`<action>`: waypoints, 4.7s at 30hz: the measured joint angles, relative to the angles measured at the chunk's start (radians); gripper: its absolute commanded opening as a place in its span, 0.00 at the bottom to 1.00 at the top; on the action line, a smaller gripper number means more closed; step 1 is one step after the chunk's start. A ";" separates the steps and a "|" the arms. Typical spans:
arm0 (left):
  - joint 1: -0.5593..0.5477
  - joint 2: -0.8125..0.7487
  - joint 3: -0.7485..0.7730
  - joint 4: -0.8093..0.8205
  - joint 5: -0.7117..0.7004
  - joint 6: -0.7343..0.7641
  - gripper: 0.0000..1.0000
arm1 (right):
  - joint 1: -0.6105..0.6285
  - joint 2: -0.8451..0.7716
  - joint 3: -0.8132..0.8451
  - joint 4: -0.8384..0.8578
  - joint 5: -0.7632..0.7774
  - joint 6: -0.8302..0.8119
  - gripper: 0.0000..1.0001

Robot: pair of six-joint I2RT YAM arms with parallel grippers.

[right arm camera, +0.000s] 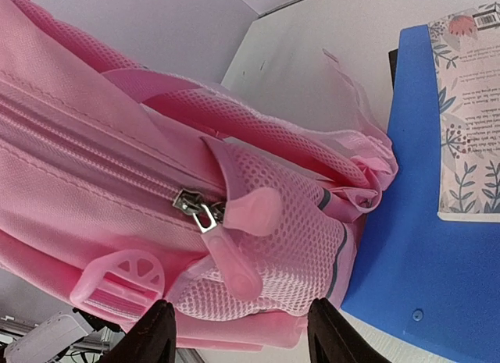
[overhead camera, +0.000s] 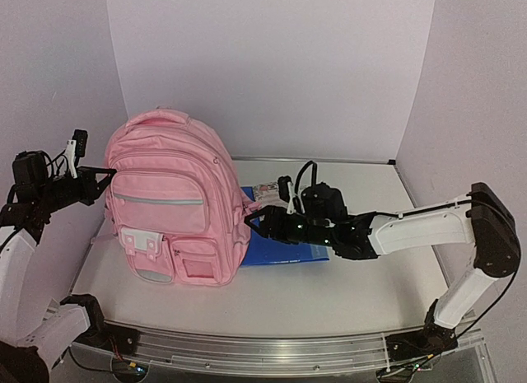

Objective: Pack the student bag
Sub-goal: Move the student bag to the center of the board, then unzip the student bag at the center of the board.

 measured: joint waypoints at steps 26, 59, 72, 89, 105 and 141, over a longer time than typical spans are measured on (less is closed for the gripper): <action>0.000 0.000 0.000 0.000 0.000 0.000 0.00 | -0.032 0.076 -0.023 0.223 -0.098 0.069 0.21; -0.025 0.058 0.000 0.053 0.103 -0.022 0.00 | -0.032 -0.078 0.211 -0.134 -0.061 -0.161 0.00; -0.128 0.159 0.029 0.109 0.097 -0.027 0.00 | 0.032 -0.020 0.516 -0.287 -0.032 -0.259 0.00; -0.174 0.248 0.107 0.075 0.041 -0.011 0.04 | 0.085 0.192 0.891 -0.471 0.021 -0.325 0.19; -0.194 0.195 0.191 -0.064 -0.118 -0.064 0.63 | 0.138 0.065 0.755 -0.424 -0.007 -0.444 0.48; -0.486 0.528 0.760 -0.151 -0.071 -0.258 0.65 | 0.188 0.047 0.492 -0.349 0.348 -0.570 0.00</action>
